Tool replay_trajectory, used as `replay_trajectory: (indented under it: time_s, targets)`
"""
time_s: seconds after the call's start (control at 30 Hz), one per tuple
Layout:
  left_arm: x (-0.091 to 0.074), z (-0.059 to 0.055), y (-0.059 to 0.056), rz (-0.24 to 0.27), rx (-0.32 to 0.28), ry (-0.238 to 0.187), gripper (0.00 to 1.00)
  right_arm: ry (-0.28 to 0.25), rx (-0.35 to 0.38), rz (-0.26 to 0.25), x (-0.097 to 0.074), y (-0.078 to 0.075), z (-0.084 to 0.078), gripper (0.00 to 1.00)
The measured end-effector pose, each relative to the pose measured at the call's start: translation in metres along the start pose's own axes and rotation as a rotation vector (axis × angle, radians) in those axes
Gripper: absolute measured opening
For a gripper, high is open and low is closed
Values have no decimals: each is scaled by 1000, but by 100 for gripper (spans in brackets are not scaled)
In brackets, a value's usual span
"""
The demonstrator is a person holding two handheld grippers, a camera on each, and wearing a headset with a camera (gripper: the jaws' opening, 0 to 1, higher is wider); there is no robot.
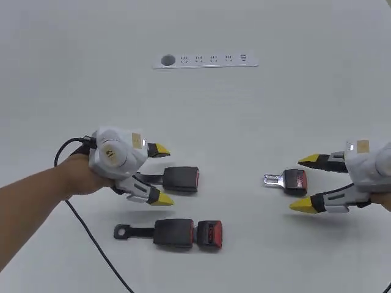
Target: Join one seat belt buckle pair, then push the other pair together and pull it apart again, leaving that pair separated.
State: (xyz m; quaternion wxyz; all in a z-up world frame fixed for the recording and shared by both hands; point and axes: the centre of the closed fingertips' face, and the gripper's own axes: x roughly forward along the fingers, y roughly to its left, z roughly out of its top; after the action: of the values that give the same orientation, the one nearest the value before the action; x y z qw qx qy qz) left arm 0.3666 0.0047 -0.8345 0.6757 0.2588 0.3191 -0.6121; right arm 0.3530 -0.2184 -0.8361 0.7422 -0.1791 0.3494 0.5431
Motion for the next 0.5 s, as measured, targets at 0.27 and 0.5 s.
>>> replay_trajectory:
  time_s: [0.27, 0.5]
  targets:
    - [13, 1, 2, -30, -1, -3, 60, 33, -27, 30, 4, 0, -6, 54]
    - [16, -2, 10, -32, -3, -5, 52, 27, -34, 36, 6, -1, -6, 48]
